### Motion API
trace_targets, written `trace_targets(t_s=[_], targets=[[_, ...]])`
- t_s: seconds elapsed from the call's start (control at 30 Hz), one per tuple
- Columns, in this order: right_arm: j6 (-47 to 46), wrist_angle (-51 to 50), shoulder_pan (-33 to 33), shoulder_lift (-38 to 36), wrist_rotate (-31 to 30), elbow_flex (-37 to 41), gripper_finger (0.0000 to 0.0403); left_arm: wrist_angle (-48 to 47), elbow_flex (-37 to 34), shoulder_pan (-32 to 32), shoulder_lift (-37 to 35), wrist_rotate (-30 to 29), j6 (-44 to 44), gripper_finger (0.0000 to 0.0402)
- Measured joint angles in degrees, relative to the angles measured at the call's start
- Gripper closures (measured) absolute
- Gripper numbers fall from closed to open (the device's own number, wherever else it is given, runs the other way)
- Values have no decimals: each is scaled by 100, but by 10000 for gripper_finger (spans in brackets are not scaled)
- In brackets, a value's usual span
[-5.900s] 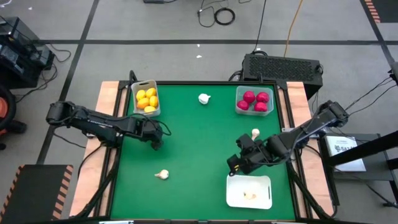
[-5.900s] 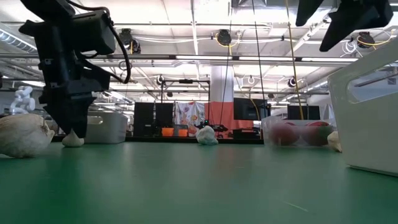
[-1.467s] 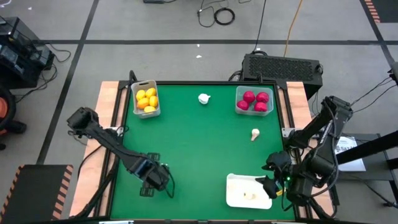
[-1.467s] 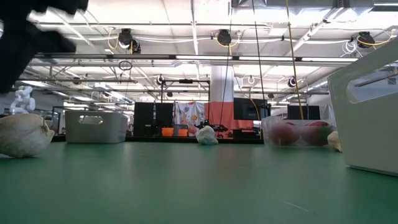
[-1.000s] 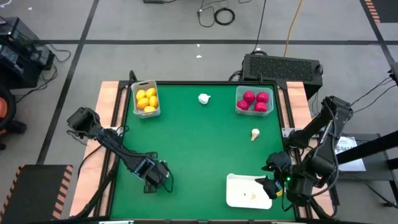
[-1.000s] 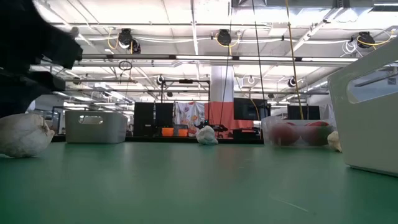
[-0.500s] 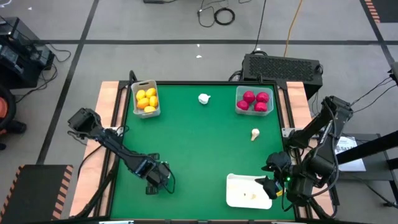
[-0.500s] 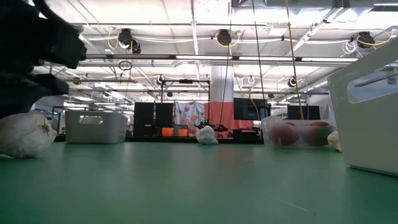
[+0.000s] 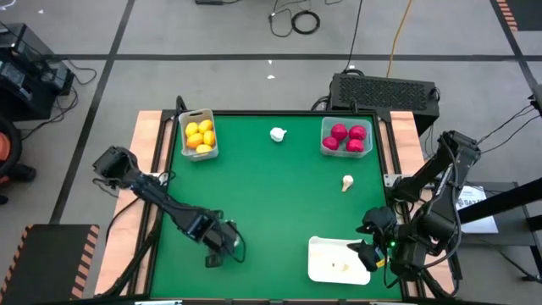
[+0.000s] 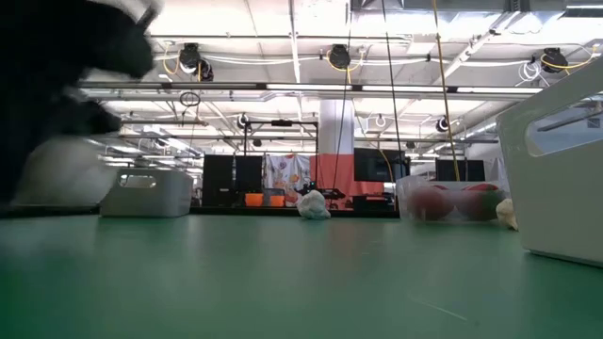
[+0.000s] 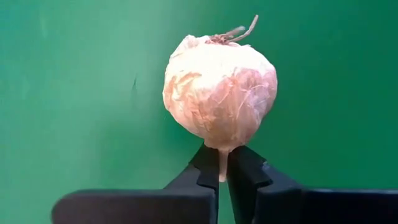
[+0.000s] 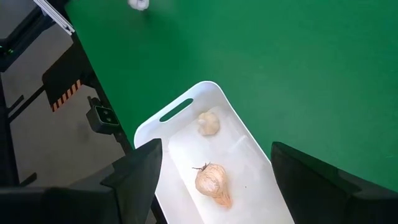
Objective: Sort produce into baskets
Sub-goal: Put the white garlic in the white bin
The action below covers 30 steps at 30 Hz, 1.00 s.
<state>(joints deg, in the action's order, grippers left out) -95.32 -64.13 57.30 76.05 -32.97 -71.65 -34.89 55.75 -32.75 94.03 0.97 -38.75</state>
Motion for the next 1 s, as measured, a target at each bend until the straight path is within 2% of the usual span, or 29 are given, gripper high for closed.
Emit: trace_targets(t_s=[0.17, 0.33, 0.43, 0.53, 0.63, 0.8, 1.0], targets=[[1, 1, -5, 0, 0, -1, 112, 697, 746, 282, -6, -299, 310, 376], [1, 4, -41, 0, 0, 0, 112, 2603, 1313, 578, 57, -673, 923, 385], [1, 6, -92, 0, 1, -1, 112, 3288, 1633, 786, 297, -815, 1100, 386], [1, 18, -148, 0, 2, -1, 112, 3575, 2065, 981, 778, -794, 1105, 387], [-7, 45, -194, 0, 10, 0, 112, 3800, 2724, 1099, 1462, -478, 1077, 387], [-182, 52, -219, -7, 72, -1, 112, 3668, 4087, 1118, 2643, 216, 1106, 387], [-178, 26, -221, -24, 287, -1, 112, 3621, 5199, 1248, 3670, 570, 1059, 388]])
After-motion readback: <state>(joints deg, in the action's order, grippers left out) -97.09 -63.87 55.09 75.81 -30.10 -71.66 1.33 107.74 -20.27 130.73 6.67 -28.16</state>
